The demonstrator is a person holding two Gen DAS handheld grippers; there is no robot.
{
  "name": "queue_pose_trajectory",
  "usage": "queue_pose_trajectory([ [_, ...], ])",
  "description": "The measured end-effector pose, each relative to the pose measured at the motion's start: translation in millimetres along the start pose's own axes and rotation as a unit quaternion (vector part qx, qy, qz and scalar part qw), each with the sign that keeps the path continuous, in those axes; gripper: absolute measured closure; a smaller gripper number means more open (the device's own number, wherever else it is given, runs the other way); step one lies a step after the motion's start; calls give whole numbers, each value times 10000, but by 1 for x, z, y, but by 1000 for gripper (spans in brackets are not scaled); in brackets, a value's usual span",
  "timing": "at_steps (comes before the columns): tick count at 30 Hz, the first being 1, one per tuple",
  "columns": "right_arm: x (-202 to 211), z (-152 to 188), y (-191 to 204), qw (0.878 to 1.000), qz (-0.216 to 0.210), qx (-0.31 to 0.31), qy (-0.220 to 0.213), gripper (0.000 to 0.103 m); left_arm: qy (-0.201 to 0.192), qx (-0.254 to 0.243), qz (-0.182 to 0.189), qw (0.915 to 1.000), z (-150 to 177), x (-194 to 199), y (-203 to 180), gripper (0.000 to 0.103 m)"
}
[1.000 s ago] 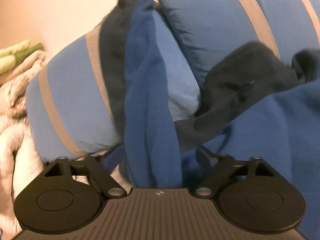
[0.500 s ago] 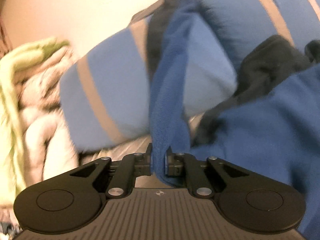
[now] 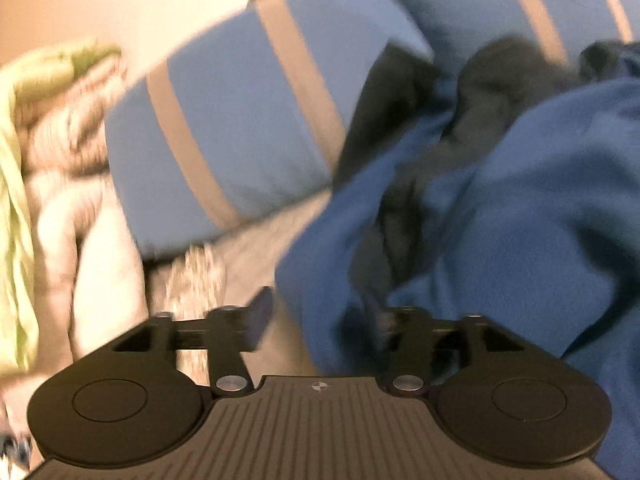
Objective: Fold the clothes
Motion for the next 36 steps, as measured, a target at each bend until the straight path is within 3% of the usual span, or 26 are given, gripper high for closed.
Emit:
queue_pose_trajectory([
  [2,0,0,1,10000,-22,20,0,1,-265,-83,78,9996,-13,9,-5,33],
  [6,-1,1,4,9999,-55,106,4,1,-505,-567,17,9971,-36,-5,-20,33],
  [11,-6,2,4,9999,-42,140,79,1,-152,-878,-228,9958,-58,-61,-28,33],
  [13,-7,2,4,9999,-42,120,95,1,127,-807,-191,9965,-58,-80,-27,46],
  [15,-9,2,3,9999,-31,102,118,1,561,-760,-93,9955,-60,-98,-28,96],
  [19,-9,1,4,9999,-69,87,125,1,296,-158,-173,9993,-77,-86,-12,97],
  [23,-9,1,3,9998,-100,61,153,1,-663,243,234,9972,-88,-24,16,98],
  [27,-7,0,0,9997,-146,-69,181,1,-1420,88,663,9876,-66,45,46,98],
  [30,-5,0,-1,9996,-173,-118,169,1,-1543,-254,651,9855,-33,75,62,98],
  [33,-3,-1,-1,9997,-191,-107,147,1,-1300,-659,644,9872,10,83,73,98],
  [36,-3,-1,-1,9997,-178,-101,126,1,-718,-998,543,9909,54,62,76,98],
])
Point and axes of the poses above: each gripper's, at about its wrist camera, not at the fingertips, and x roughly against the way its jaws point, y to its left, z to its underside, the point moved 5 cm from there along -x, roughly the way its jaws point, and after that the axes turned 7 degrees about y, right-handed, at the moved point
